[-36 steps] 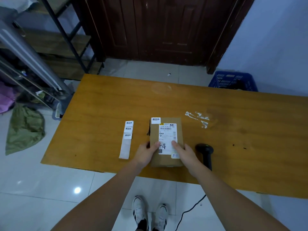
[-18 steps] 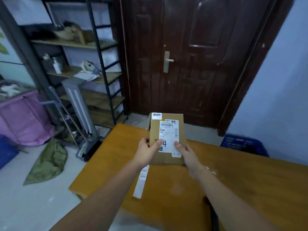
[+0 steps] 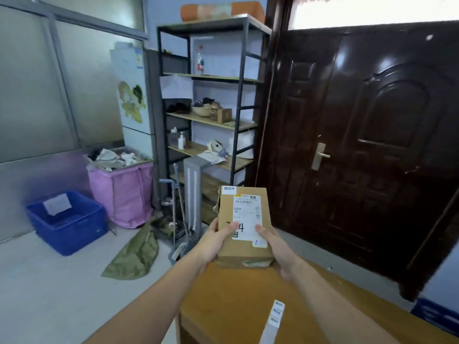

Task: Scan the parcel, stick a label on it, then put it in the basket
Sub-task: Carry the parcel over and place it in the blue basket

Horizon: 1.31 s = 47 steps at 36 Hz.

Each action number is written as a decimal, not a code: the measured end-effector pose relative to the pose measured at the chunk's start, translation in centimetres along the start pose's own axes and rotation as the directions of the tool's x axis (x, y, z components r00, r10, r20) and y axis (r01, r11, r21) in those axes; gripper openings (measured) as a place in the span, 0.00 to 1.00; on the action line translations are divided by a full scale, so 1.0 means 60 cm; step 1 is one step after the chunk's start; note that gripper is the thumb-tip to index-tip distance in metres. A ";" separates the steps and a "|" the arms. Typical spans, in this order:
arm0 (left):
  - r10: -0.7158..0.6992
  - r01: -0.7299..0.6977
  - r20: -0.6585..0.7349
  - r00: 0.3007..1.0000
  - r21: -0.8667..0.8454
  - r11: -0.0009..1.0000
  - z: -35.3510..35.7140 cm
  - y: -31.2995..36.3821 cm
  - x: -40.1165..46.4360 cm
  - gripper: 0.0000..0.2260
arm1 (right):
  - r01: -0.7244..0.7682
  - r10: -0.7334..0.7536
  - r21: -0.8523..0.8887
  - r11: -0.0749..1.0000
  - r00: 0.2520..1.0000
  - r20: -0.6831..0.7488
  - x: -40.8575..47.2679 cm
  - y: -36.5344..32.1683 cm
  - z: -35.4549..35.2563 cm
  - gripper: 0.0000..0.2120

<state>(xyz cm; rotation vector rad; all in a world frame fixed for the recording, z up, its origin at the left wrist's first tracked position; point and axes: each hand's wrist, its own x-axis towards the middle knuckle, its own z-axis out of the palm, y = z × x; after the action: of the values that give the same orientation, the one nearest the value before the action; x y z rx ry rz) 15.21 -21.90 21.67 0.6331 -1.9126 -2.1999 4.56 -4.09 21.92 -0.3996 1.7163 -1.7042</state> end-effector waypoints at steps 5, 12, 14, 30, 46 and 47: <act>-0.011 0.010 -0.138 0.990 -0.007 1.000 -0.157 0.007 -0.052 0.32 | -0.003 0.014 -0.090 0.996 0.992 0.123 0.031 -0.001 0.161 0.22; -0.096 0.079 -0.362 0.927 -0.060 0.995 -0.366 0.001 -0.156 0.26 | -0.065 0.105 -0.126 0.990 0.934 0.341 0.069 0.008 0.401 0.24; -0.092 0.073 -0.428 0.899 -0.060 0.996 -0.419 0.005 -0.186 0.23 | -0.053 0.114 -0.159 0.986 0.906 0.408 0.082 0.007 0.467 0.23; -0.018 -0.055 -0.717 0.696 -0.078 0.995 -0.726 0.022 -0.215 0.27 | -0.034 0.131 -0.153 0.988 0.717 0.685 0.281 0.017 0.825 0.23; -0.123 -0.077 -0.829 0.545 -0.196 0.978 -0.965 0.013 -0.092 0.29 | -0.051 0.305 -0.350 0.935 0.618 0.725 0.540 0.059 1.067 0.32; -0.128 -0.076 -0.831 0.541 -0.200 0.977 -0.985 0.011 -0.087 0.29 | -0.051 0.313 -0.359 0.932 0.614 0.725 0.554 0.063 1.086 0.30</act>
<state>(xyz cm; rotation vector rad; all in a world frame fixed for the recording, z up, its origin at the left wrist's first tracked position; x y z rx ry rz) 44.15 -73.57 17.86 1.3681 -1.1135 -1.5486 23.55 -74.55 15.65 -0.9163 1.2727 -0.8672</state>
